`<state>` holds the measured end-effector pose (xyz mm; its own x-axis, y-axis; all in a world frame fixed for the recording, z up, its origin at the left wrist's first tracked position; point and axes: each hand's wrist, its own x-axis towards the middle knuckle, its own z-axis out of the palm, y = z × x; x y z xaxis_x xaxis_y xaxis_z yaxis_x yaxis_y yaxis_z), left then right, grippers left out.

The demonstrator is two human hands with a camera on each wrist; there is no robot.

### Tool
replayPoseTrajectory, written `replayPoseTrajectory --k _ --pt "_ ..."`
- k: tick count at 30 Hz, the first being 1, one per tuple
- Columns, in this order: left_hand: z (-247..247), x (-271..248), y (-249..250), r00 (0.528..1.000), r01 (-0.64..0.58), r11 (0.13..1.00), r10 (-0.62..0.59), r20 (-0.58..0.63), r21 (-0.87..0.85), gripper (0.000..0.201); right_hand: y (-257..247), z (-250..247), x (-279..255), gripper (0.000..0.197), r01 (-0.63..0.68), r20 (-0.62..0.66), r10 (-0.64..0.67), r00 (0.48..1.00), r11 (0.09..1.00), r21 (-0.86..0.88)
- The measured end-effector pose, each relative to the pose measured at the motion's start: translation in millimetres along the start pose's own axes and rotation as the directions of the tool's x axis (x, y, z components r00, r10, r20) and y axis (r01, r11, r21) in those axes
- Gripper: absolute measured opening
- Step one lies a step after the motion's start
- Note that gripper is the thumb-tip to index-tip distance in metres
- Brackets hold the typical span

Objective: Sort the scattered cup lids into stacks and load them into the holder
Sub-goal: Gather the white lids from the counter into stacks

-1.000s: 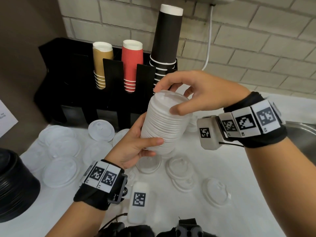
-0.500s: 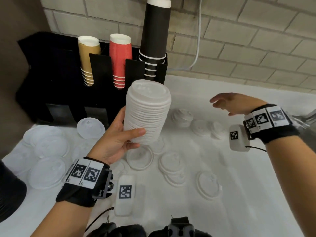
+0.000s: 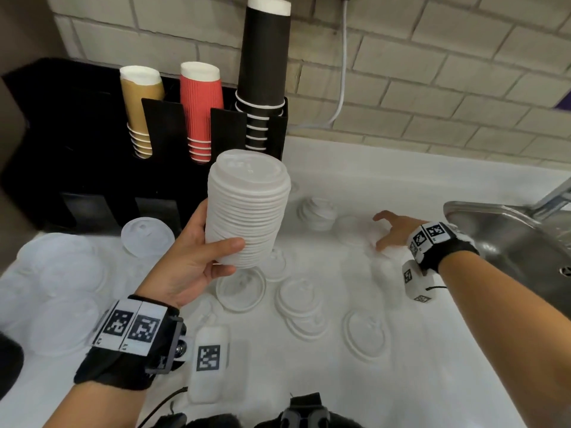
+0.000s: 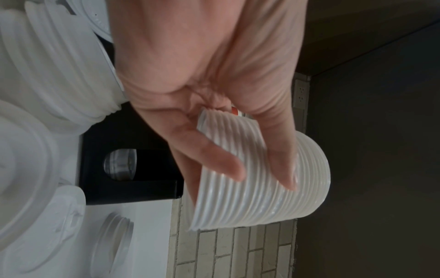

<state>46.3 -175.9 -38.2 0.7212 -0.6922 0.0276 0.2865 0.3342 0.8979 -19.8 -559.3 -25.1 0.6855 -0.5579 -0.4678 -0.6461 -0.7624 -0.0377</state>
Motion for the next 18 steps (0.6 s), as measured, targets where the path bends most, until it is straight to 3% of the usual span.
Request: replayPoseTrajectory --k 4,6,10,18 --pt "0 3 0 1.000 0.001 1.000 -0.001 -0.008 -0.005 0.092 -7 -20 -12 0.105 0.038 0.209 -0.017 0.978 0.995 -0.094" --pt "1 3 -1 1.000 0.003 1.000 -0.003 -0.015 -0.001 0.095 -17 -22 -13 0.107 0.077 0.177 -0.065 0.982 0.995 -0.061" --pt "3 3 -3 1.000 0.008 1.000 -0.008 -0.018 0.000 0.092 -39 -7 1 0.090 0.103 0.010 -0.102 0.995 0.993 -0.063" --pt "3 3 -4 1.000 0.016 1.000 -0.016 -0.005 0.007 0.088 -53 13 18 0.074 0.070 -0.025 -0.074 0.997 0.989 -0.130"
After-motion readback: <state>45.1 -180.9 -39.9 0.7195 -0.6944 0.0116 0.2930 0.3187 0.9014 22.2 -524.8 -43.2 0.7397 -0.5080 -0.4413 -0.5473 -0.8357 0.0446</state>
